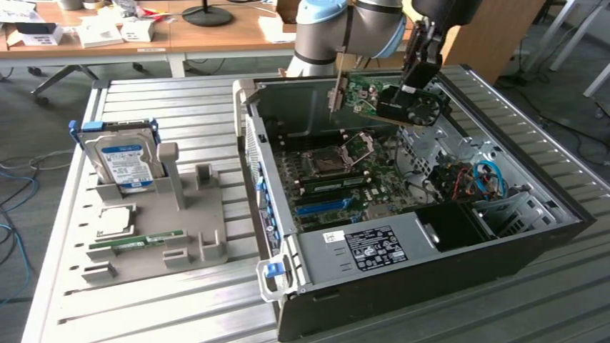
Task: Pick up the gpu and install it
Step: 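Insert the gpu into the slot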
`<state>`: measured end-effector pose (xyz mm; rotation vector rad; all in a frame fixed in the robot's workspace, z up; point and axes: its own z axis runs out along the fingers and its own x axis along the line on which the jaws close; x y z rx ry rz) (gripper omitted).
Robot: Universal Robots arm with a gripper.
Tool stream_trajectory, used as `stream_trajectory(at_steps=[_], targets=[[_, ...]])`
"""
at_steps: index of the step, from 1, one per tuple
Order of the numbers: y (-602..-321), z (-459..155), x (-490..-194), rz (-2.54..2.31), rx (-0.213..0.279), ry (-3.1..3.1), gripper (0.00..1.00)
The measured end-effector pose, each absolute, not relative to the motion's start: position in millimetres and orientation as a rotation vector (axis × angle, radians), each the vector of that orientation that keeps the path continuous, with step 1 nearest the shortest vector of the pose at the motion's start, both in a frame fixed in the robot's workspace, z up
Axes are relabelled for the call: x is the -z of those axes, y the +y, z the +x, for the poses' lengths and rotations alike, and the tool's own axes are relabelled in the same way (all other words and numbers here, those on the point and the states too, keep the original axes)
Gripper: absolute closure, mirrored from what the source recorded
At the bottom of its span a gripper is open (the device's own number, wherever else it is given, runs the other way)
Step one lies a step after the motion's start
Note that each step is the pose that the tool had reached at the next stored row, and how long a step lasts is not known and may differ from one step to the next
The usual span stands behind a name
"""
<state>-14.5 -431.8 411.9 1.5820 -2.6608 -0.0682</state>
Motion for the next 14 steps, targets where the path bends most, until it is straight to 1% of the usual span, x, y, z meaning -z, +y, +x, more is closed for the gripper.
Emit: stream_trajectory(at_steps=[14], targets=[[-431.7,-14.5,-410.4,1.904,0.059,-2.435,0.74]])
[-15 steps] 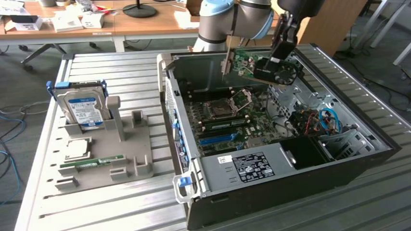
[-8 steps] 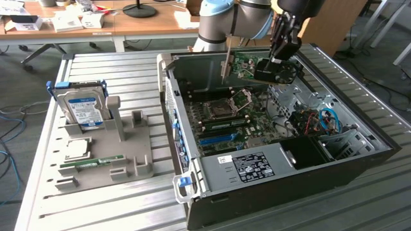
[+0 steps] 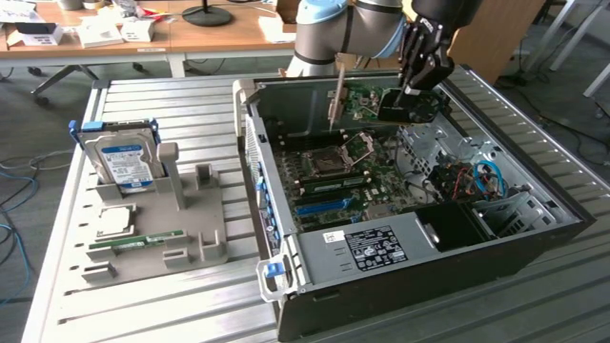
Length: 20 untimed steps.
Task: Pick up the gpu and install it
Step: 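Insert the gpu into the slot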
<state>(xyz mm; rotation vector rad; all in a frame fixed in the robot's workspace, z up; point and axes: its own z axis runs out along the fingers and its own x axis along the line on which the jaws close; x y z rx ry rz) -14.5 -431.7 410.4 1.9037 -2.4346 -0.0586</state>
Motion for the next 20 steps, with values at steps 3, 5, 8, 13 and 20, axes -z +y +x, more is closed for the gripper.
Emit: stream_trajectory(at_steps=[3,5,8,13,20], targets=[[-431.8,-14.5,-410.1,1.970,0.056,-2.380,0.74],[-431.7,-14.5,-409.8,2.012,0.055,-2.344,0.74],[-431.8,-14.5,-409.7,2.068,0.053,-2.293,0.74],[-431.6,-14.5,-409.1,2.071,0.053,-2.291,0.74],[-431.7,-16.7,-405.1,2.079,0.069,-2.299,0.74]])
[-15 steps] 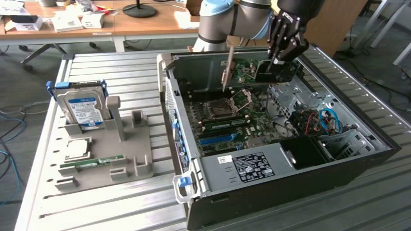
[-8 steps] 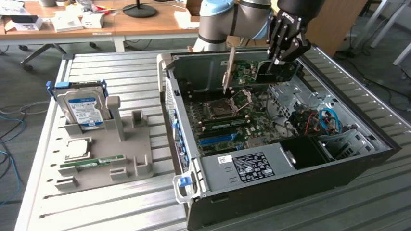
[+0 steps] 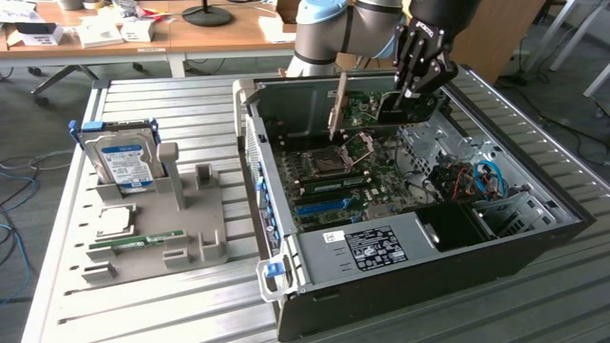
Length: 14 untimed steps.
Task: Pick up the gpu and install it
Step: 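Insert the gpu into the slot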
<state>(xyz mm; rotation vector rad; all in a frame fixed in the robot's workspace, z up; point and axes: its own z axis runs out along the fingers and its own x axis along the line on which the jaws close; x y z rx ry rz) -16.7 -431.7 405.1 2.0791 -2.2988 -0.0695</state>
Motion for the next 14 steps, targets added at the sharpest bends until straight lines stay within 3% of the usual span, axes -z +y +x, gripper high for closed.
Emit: stream_trajectory(at_steps=[14], targets=[[-435,-19,-387,2.088,0.090,-2.307,0.74]])
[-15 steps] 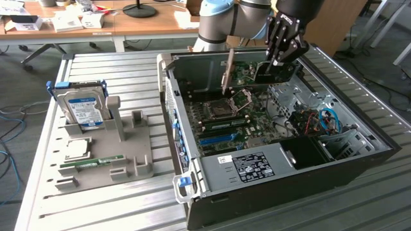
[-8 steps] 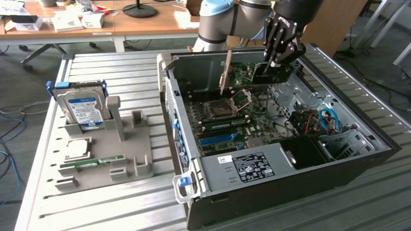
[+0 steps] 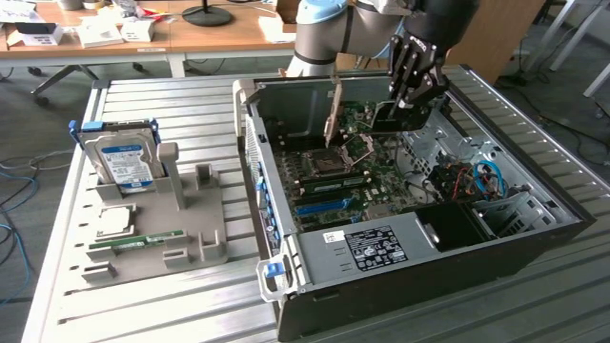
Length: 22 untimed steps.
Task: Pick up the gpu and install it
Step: 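Insert the gpu into the slot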
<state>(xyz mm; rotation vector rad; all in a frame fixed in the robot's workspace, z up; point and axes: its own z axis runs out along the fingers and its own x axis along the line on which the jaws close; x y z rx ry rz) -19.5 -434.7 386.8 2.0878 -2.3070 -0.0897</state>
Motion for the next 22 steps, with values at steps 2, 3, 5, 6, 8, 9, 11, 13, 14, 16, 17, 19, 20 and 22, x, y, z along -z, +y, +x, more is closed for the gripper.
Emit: stream_trajectory(at_steps=[2,3,5,6,8,9,11,13,14,16,17,19,20,22], targets=[[-435,-20,-383,2.088,0.090,-2.307,0.74],[-435,-20,-381,2.088,0.090,-2.307,0.74],[-435,-20,-378,2.088,0.090,-2.307,0.74],[-435,-20,-376,2.088,0.090,-2.307,0.74],[-435,-20,-372,2.088,0.090,-2.307,0.74],[-435,-20,-371,2.088,0.090,-2.307,0.74],[-435,-20,-370,2.088,0.090,-2.307,0.74],[-435,-20,-370,2.088,0.090,-2.307,0.74],[-435,-20,-370,2.088,0.090,-2.307,0.74],[-435,-22,-370,2.088,0.090,-2.307,0.74],[-435,-23,-370,2.088,0.090,-2.307,0.74],[-435,-27,-370,2.087,0.090,-2.307,0.74],[-435,-28,-370,2.087,0.090,-2.308,0.74],[-435,-32,-369,2.087,0.090,-2.308,0.74]])
